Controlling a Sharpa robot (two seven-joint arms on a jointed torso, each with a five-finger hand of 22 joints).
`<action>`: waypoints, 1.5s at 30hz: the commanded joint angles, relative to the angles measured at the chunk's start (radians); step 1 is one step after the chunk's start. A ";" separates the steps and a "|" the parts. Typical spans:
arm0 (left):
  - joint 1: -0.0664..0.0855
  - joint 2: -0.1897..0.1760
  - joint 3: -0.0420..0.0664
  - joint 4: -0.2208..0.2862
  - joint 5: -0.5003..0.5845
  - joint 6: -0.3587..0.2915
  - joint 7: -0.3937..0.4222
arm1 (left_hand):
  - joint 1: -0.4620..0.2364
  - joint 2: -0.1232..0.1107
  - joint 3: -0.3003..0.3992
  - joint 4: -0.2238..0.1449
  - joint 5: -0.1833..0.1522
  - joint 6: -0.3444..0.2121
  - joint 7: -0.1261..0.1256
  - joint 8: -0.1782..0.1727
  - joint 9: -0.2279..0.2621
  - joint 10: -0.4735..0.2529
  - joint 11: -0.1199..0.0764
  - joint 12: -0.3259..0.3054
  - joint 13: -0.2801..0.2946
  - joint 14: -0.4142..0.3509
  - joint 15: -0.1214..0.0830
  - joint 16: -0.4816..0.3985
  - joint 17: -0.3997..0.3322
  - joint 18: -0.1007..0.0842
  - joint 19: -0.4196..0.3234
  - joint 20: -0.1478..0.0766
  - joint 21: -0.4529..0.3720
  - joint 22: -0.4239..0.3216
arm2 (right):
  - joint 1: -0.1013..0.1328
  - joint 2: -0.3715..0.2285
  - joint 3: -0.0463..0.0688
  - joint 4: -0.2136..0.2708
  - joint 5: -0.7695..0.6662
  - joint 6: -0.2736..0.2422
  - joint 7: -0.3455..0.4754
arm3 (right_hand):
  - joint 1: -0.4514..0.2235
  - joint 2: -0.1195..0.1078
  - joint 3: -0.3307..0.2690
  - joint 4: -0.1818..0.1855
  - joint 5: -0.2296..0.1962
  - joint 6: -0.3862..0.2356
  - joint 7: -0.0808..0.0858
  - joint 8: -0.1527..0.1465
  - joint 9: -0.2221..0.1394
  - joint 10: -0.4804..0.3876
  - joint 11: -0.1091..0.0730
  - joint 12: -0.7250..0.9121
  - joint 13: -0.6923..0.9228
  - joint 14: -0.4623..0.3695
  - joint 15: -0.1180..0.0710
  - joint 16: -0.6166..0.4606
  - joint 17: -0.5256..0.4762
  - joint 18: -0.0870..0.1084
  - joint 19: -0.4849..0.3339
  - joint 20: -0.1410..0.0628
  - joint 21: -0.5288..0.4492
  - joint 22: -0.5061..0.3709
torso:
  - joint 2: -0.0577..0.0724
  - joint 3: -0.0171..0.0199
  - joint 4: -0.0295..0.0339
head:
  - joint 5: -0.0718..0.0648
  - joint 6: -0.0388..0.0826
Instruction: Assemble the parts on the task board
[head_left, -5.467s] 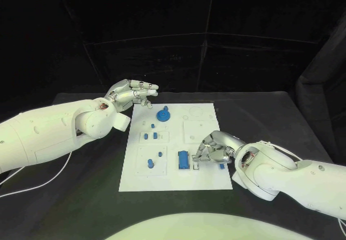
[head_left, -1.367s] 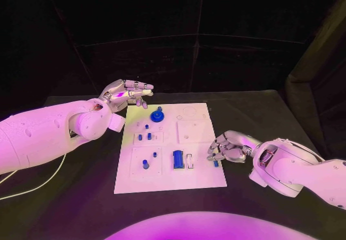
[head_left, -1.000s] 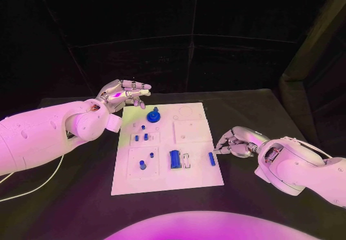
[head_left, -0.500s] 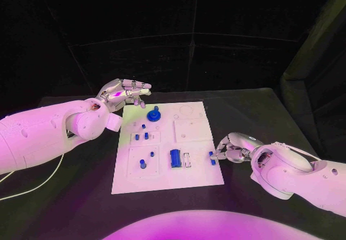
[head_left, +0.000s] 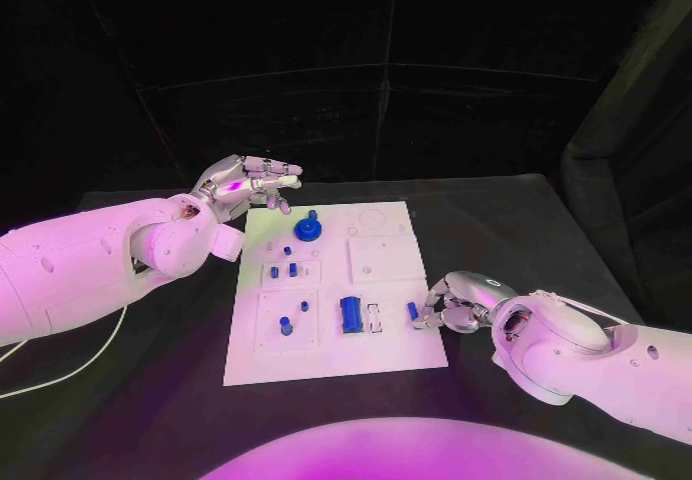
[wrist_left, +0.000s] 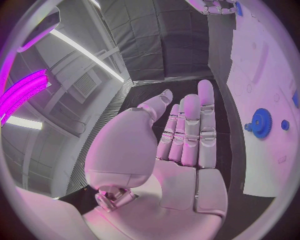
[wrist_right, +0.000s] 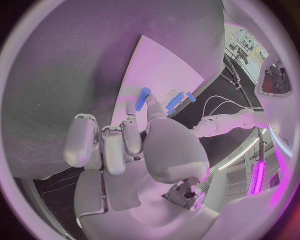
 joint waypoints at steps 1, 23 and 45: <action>0.001 -0.001 0.000 0.001 -0.005 0.013 0.007 | 0.005 0.005 -0.004 0.001 -0.004 -0.003 0.001 -0.003 0.001 -0.010 0.000 0.003 0.001 -0.004 0.000 0.001 -0.001 0.013 -0.001 0.005 -0.002 -0.002 | -0.008 0.004 -0.007 -0.006 -0.033 0.026 -0.030 | 0.002 -0.007 0.000 -0.002 0.002 0.009 0.001 0.002 0.000 -0.006 -0.004 -0.005 0.000 0.077 -0.006 0.003 0.124 -0.017 0.006 -0.002 0.005 0.000 | 0.000 -0.0003 0.0011 | 0.002 -0.003; 0.001 0.000 0.000 -0.001 -0.005 0.015 0.001 | 0.005 0.005 -0.004 0.001 -0.004 -0.003 0.001 -0.003 0.001 -0.010 0.000 0.003 0.001 -0.004 0.000 0.001 -0.001 0.013 -0.001 0.005 -0.002 -0.002 | -0.009 0.102 -0.007 -0.065 -0.181 0.070 -0.047 | 0.016 -0.017 0.002 -0.017 -0.029 -0.001 0.004 -0.001 0.001 -0.023 -0.002 -0.022 -0.016 0.075 -0.005 -0.001 0.117 -0.015 0.000 -0.002 -0.003 -0.012 | 0.001 0.0002 0.0031 | 0.009 -0.010; 0.001 -0.003 -0.001 0.001 -0.027 0.020 -0.007 | 0.006 0.007 -0.010 0.001 -0.004 -0.004 0.001 -0.002 0.001 -0.014 0.000 0.007 0.001 -0.006 0.000 0.004 -0.005 0.013 -0.001 0.005 -0.005 -0.004 | -0.009 0.122 -0.006 -0.077 -0.308 0.236 -0.101 | 0.116 0.044 0.144 -0.143 -0.013 0.037 -0.004 0.000 -0.002 -0.052 -0.012 -0.056 -0.037 0.071 -0.011 -0.011 0.105 -0.014 -0.007 -0.006 -0.012 -0.018 | -0.001 0.0011 0.0018 | 0.015 -0.013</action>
